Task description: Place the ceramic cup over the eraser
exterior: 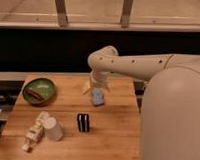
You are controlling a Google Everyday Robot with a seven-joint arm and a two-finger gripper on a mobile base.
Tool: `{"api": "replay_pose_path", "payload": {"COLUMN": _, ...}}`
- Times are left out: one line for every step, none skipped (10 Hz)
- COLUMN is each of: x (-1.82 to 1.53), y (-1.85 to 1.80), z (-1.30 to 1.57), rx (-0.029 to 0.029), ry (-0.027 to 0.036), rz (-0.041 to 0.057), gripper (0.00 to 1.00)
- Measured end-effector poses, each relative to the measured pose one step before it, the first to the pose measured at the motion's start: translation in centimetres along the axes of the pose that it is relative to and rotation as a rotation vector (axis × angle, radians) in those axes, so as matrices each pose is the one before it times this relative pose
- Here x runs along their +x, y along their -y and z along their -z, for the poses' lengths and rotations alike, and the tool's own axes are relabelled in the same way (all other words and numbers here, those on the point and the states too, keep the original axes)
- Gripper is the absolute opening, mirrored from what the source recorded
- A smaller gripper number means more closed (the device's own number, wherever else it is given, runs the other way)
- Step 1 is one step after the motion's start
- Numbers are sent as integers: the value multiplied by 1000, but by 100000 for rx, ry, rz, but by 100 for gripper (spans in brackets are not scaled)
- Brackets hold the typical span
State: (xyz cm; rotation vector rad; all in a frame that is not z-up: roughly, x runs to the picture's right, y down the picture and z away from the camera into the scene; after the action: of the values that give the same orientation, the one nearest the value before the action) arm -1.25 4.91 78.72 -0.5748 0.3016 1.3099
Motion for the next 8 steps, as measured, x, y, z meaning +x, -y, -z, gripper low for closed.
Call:
{"api": "replay_pose_path", "payload": {"x": 157, "y": -970, "z": -17, "rx": -146, "ry": 426, "rz": 2669, "gripper": 80}}
{"api": "replay_pose_path", "payload": {"x": 346, "y": -1575, "z": -79, "rx": -307, "ry": 427, "rz": 4101, "gripper": 80}}
{"api": "replay_pose_path", "payload": {"x": 519, "y": -2270, "z": -136, "rx": -70, "ry": 238, "rz": 5977, "gripper": 80}}
{"api": "replay_pose_path", "payload": {"x": 373, "y": -1540, "z": -90, "rx": 170, "ry": 162, "rz": 3882, "gripper": 80}}
{"api": "replay_pose_path", "payload": {"x": 518, "y": -2564, "z": -24, "rx": 27, "ry": 151, "rz": 6040, "gripper": 80}}
{"api": "replay_pose_path", "payload": {"x": 244, "y": -2082, "z": 54, "rx": 8, "ry": 337, "rz": 5120, "gripper": 80}}
{"api": "replay_pose_path", "payload": {"x": 131, "y": -2332, "z": 157, "rx": -105, "ry": 503, "rz": 5712, "gripper": 80}}
{"api": "replay_pose_path", "payload": {"x": 91, "y": -1466, "z": 188, "rx": -24, "ry": 453, "rz": 3542, "gripper": 80}}
